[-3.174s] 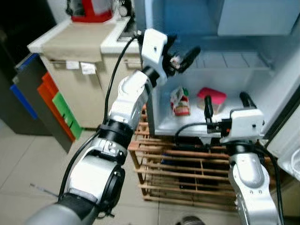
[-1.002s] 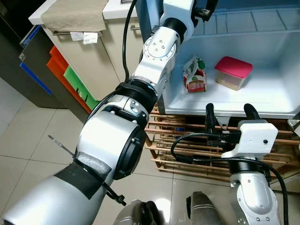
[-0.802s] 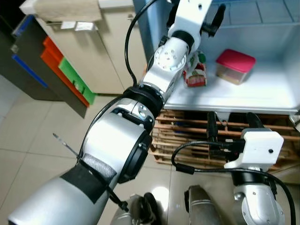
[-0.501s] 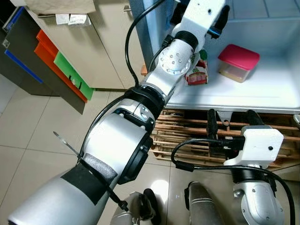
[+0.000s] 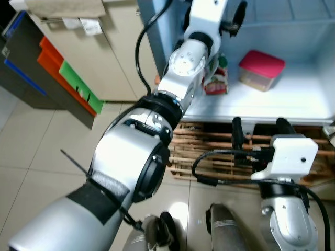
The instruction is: Restocking fridge
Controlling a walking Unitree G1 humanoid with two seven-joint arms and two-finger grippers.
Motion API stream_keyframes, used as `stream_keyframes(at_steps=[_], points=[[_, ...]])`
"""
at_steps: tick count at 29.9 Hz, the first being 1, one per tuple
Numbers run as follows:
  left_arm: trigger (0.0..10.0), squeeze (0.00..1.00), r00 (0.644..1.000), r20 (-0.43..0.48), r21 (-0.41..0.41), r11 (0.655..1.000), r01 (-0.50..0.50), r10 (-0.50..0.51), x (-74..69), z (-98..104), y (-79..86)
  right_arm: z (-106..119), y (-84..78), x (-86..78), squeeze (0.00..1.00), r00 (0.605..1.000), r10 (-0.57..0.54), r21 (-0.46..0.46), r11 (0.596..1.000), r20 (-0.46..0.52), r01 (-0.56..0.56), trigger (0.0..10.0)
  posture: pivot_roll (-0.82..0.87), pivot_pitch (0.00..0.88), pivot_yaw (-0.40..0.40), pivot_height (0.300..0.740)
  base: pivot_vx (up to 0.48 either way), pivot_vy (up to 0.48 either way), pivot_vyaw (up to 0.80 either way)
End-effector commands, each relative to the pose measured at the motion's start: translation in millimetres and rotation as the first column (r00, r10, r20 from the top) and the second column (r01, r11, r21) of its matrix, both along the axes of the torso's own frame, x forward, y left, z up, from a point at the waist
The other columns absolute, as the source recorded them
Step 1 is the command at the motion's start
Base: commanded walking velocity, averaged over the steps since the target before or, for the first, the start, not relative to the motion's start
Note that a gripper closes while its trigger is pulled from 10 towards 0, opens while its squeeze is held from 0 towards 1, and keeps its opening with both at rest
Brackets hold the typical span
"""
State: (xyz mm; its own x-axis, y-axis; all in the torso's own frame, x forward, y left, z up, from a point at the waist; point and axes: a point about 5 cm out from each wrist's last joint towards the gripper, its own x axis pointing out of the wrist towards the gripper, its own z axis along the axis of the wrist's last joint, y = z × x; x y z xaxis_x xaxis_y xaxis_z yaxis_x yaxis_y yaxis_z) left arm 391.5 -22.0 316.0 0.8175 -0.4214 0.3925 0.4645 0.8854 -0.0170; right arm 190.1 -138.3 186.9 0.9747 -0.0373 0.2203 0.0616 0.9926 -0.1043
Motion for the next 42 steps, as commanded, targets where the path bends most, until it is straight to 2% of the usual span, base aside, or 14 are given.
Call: stream_keyframes(at_steps=[1, 4, 7, 8, 13, 16, 17, 18, 23, 30, 34, 35, 37, 42], points=[[10.0, 1.00, 0.992, -0.009, -0.050, 0.991, 0.126, -0.127, -15.3, -0.6, -30.6, -1.6, 0.2, 1.2, 0.00, 1.000, 0.005, 0.004, 1.000, -0.011, -0.005, 10.0, -0.37, 0.218, 0.177, 0.711, 0.000, 0.000, 0.00], [10.0, 1.00, 0.972, 0.051, -0.012, 0.973, 0.231, -0.230, -23.9, 1.3, -40.3, -1.9, 0.1, 2.8, 0.00, 1.000, 0.007, 0.004, 1.000, -0.009, -0.007, 10.0, -0.36, 0.212, 0.174, 0.711, 0.000, 0.000, 0.00], [10.0, 1.00, 0.958, 0.047, -0.013, 0.958, 0.285, -0.284, -26.2, -0.7, -40.9, -2.2, 0.8, 5.0, 0.00, 1.000, 0.015, 0.003, 1.000, -0.006, -0.015, 10.0, -0.35, 0.201, 0.171, 0.711, 0.000, 0.000, 0.00], [10.0, 0.00, 0.956, 0.078, -0.021, 0.958, 0.285, -0.283, -27.0, 3.7, -35.8, -1.7, 0.5, 6.5, 0.00, 1.000, 0.017, 0.003, 1.000, 0.000, -0.017, 10.0, -0.35, 0.190, 0.167, 0.711, 0.000, 0.000, 0.00], [10.0, 0.00, 0.954, 0.198, 0.010, 0.974, 0.227, -0.224, -29.8, 11.7, -15.5, -1.6, -1.3, 11.4, 0.00, 1.000, 0.015, 0.003, 1.000, 0.012, -0.016, 10.0, -0.32, 0.157, 0.162, 0.711, 0.000, 0.000, 0.00], [10.0, 0.00, 0.956, 0.206, 0.012, 0.977, 0.211, -0.209, -29.2, 10.6, -8.7, -1.6, -1.1, 12.9, 0.00, 1.000, 0.017, 0.004, 1.000, 0.016, -0.017, 10.0, -0.31, 0.146, 0.161, 0.711, 0.000, 0.000, 0.00], [10.0, 0.00, 0.955, 0.228, 0.021, 0.982, 0.190, -0.190, -30.6, 7.6, 3.6, -1.3, -0.5, 16.0, 0.00, 0.999, 0.022, 0.004, 1.000, 0.023, -0.022, 10.0, -0.31, 0.134, 0.162, 0.711, 0.000, 0.000, 0.00], [10.0, 0.00, 0.955, 0.228, 0.021, 0.982, 0.190, -0.190, -30.6, 7.6, 3.6, -1.3, -0.5, 16.0, 0.00, 0.999, 0.022, 0.004, 1.000, 0.023, -0.022, 10.0, -0.31, 0.134, 0.162, 0.711, 0.000, 0.000, 0.00], [10.0, 0.00, 0.939, 0.303, 0.088, 0.986, 0.142, -0.162, -47.9, -2.8, 40.0, -0.4, -1.6, 27.7, 0.00, 0.998, 0.027, 0.008, 1.000, 0.048, -0.028, 10.0, -0.26, 0.095, 0.155, 0.711, 0.000, 0.000, 0.00], [10.0, 0.00, 0.896, 0.431, 0.126, 0.990, 0.062, -0.111, -64.5, 7.1, 59.9, -1.3, 2.5, 35.3, 0.00, 0.997, 0.045, 0.013, 0.999, 0.063, -0.046, 10.0, -0.23, 0.075, 0.155, 0.711, 0.000, 0.000, 0.00], [10.0, 0.00, 0.922, 0.363, 0.133, 0.987, 0.092, -0.135, -72.2, -2.9, 68.6, -0.7, 2.5, 37.9, 0.00, 0.996, 0.043, 0.013, 0.999, 0.076, -0.044, 10.0, -0.23, 0.062, 0.161, 0.711, 0.000, 0.000, 0.00], [10.0, 0.00, 0.955, 0.236, 0.127, 0.980, 0.152, -0.179, -76.9, -22.1, 74.3, -0.9, 0.4, 38.1, 0.00, 0.996, 0.035, 0.014, 0.999, 0.083, -0.036, 10.0, -0.23, 0.056, 0.164, 0.711, 0.000, 0.000, 0.00], [10.0, 0.00, 0.961, 0.189, 0.126, 0.975, 0.181, -0.202, -79.4, -29.8, 75.6, -1.0, -0.4, 37.9, 0.00, 0.996, 0.032, 0.014, 0.999, 0.085, -0.033, 10.0, -0.23, 0.056, 0.164, 0.711, 0.000, 0.000, 0.00], [10.0, 0.00, 0.954, 0.035, 0.172, 0.942, 0.287, -0.297, -103.5, -67.0, 88.3, -2.1, -6.0, 36.0, 0.00, 0.996, 0.006, 0.018, 1.000, 0.089, -0.008, 10.0, -0.22, 0.050, 0.167, 0.711, 0.000, 0.000, 0.00]])
